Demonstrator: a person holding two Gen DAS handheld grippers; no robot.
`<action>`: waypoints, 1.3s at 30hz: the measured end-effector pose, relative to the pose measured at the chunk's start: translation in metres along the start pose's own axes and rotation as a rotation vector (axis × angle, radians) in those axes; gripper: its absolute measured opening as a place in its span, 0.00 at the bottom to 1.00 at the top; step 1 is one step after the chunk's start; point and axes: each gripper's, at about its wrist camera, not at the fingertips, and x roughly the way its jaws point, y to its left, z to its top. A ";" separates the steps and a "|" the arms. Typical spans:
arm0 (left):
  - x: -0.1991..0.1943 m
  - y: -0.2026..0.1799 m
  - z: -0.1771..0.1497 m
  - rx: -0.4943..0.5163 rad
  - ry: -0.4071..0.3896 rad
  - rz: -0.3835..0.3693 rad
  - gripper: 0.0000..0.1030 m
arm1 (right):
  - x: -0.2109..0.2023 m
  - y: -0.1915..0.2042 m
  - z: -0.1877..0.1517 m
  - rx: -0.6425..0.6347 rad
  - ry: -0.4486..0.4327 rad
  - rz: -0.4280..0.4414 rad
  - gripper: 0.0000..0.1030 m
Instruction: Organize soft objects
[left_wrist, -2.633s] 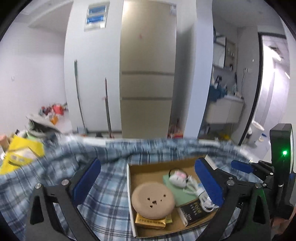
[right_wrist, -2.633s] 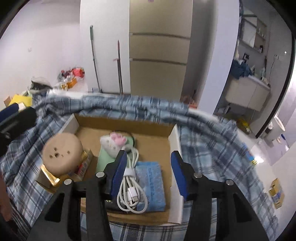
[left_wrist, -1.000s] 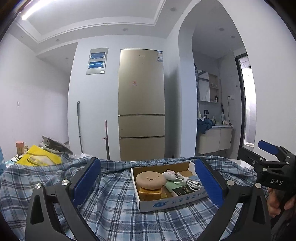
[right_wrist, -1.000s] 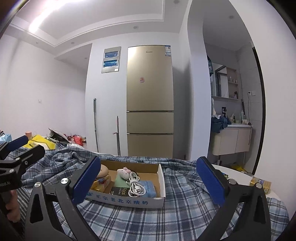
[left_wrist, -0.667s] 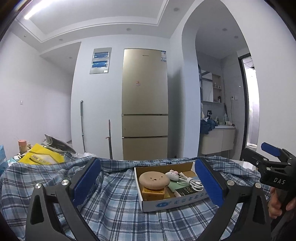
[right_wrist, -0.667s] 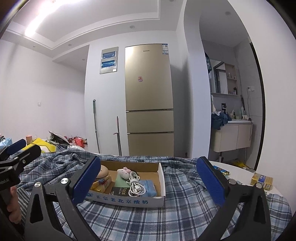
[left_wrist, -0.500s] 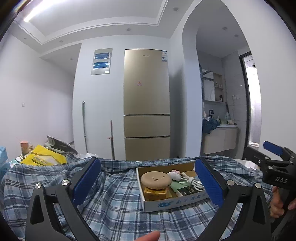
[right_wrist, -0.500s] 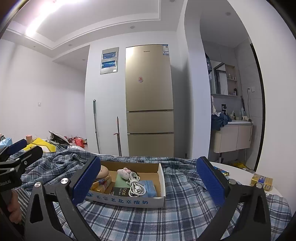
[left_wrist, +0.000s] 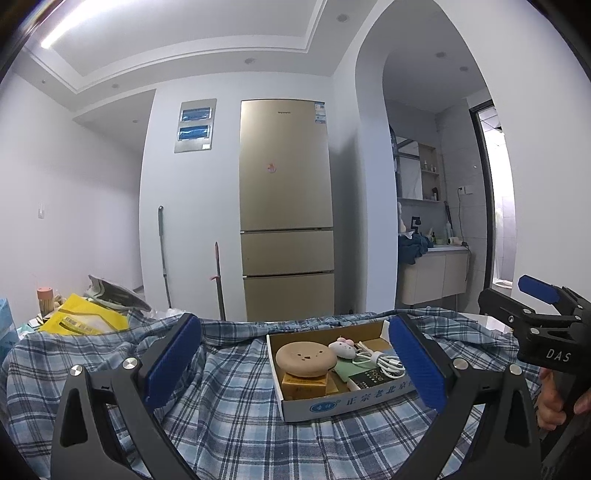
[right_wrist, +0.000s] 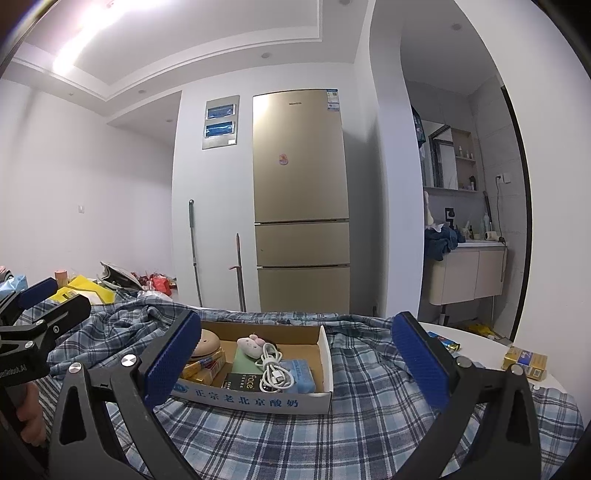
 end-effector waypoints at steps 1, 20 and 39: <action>0.000 0.000 0.000 0.001 -0.002 -0.002 1.00 | 0.000 0.000 0.000 -0.003 -0.001 0.001 1.00; -0.003 -0.007 -0.001 0.030 0.004 -0.020 1.00 | -0.007 0.007 0.000 -0.037 -0.028 0.001 1.00; -0.006 -0.010 0.001 0.050 -0.010 -0.033 1.00 | -0.008 0.006 0.000 -0.046 -0.027 0.001 1.00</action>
